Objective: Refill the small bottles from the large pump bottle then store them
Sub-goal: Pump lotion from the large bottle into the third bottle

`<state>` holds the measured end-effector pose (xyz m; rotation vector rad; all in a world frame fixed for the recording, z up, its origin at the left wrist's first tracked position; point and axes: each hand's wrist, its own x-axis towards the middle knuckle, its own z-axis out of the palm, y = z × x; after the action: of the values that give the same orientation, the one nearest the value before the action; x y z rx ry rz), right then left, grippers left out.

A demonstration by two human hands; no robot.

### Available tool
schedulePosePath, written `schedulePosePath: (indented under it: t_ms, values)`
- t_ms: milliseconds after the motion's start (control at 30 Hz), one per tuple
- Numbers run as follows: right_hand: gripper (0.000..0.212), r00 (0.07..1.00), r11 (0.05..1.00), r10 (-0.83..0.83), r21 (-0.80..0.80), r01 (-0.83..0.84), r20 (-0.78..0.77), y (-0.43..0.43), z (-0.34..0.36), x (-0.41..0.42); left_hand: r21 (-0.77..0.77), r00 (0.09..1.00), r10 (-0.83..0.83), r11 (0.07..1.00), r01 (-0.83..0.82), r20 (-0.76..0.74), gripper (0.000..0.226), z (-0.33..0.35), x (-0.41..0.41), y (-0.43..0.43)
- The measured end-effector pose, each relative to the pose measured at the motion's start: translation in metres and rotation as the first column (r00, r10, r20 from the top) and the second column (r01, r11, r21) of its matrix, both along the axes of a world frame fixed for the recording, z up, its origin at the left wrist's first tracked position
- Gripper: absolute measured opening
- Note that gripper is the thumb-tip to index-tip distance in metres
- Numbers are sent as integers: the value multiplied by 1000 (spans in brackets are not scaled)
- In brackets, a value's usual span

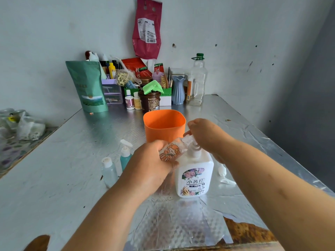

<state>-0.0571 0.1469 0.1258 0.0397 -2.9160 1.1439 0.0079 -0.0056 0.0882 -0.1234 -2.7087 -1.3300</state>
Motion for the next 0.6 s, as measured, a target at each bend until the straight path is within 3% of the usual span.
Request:
schedulePosePath:
  t_ms: [600]
  values:
    - [38, 1000, 1000, 5, -4, -5, -11, -1, 7, 6, -23, 1000, 21, 1000, -21, 4, 32, 5, 5, 3]
